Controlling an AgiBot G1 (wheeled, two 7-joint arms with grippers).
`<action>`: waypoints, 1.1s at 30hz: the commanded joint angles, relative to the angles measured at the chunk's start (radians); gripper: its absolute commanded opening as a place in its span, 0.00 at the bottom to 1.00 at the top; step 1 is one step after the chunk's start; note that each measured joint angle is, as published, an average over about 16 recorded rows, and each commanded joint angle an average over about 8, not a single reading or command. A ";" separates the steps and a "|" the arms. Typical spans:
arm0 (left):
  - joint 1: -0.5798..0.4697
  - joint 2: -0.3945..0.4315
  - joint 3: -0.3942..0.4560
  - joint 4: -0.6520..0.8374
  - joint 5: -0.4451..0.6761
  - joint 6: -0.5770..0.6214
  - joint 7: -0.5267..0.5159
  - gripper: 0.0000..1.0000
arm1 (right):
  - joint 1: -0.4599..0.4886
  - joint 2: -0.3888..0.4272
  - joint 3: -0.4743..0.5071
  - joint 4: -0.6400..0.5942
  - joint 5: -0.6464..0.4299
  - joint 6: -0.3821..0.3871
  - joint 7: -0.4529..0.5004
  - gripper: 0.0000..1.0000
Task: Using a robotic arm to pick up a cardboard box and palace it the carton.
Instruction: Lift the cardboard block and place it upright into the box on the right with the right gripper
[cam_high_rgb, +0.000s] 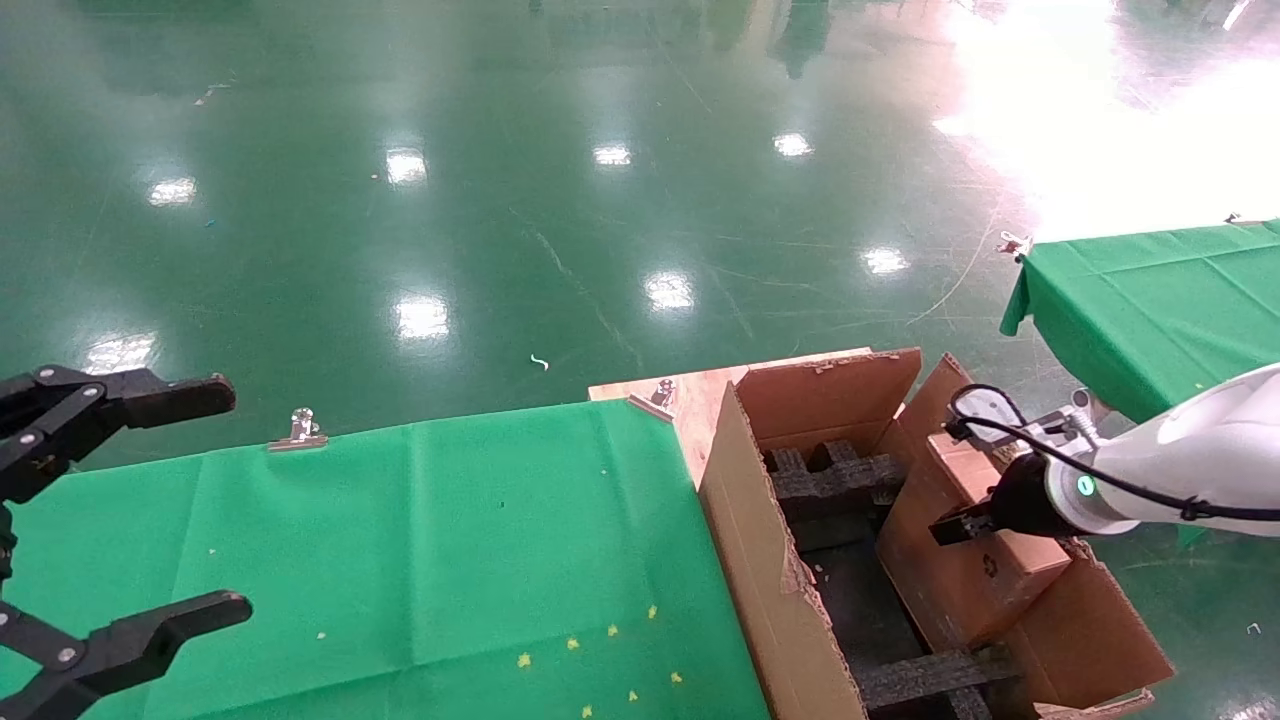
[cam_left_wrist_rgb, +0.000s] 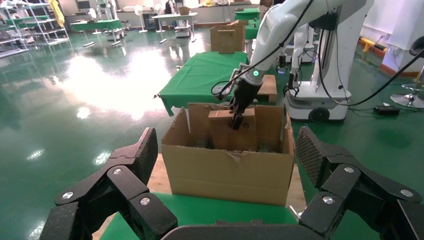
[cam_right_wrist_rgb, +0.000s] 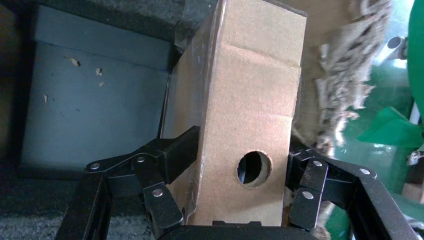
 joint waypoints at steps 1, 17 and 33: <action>0.000 0.000 0.000 0.000 0.000 0.000 0.000 1.00 | -0.015 -0.010 -0.002 -0.007 -0.004 0.008 0.011 0.00; 0.000 0.000 0.000 0.000 0.000 0.000 0.000 1.00 | -0.113 -0.059 -0.007 -0.085 0.049 0.076 -0.017 0.00; 0.000 0.000 0.000 0.000 0.000 0.000 0.000 1.00 | -0.160 -0.063 -0.002 -0.119 0.109 0.121 -0.076 0.81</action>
